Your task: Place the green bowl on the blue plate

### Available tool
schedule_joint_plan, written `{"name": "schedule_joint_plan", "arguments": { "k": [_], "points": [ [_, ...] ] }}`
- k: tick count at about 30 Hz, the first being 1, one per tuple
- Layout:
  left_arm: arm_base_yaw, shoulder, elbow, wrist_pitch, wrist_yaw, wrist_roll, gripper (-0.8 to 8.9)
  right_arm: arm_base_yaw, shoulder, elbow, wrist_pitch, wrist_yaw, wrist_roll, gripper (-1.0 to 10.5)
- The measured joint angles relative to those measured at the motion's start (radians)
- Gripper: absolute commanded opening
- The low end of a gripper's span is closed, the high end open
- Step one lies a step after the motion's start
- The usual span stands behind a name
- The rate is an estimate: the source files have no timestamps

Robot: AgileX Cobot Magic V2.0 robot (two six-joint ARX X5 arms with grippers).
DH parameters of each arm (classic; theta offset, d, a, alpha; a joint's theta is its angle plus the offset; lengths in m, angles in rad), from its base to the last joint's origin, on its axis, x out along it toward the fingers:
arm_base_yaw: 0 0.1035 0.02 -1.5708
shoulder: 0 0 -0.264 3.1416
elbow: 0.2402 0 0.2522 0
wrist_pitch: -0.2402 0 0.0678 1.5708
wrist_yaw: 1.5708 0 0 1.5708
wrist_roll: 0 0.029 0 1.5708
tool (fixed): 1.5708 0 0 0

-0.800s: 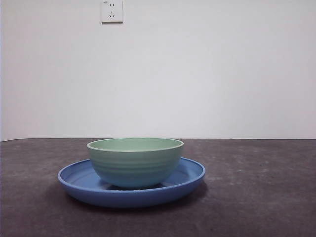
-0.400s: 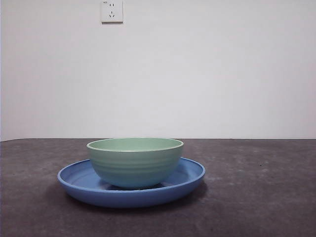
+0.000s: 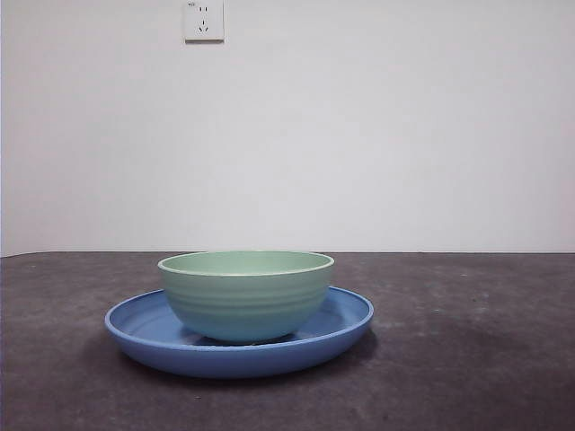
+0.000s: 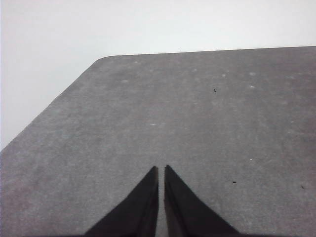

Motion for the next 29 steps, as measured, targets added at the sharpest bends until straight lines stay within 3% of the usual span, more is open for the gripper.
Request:
{"name": "schedule_joint_plan", "arguments": {
  "k": [9, 29],
  "points": [
    [0.0, 0.0, 0.0, 0.0, 0.0, 0.0, 0.2, -0.008, -0.038, -0.216, 0.105, 0.0, 0.002, 0.3],
    [0.0, 0.0, 0.0, 0.0, 0.0, 0.0, 0.2, -0.018, -0.037, -0.218, 0.037, 0.06, 0.008, 0.3]
  ]
}}
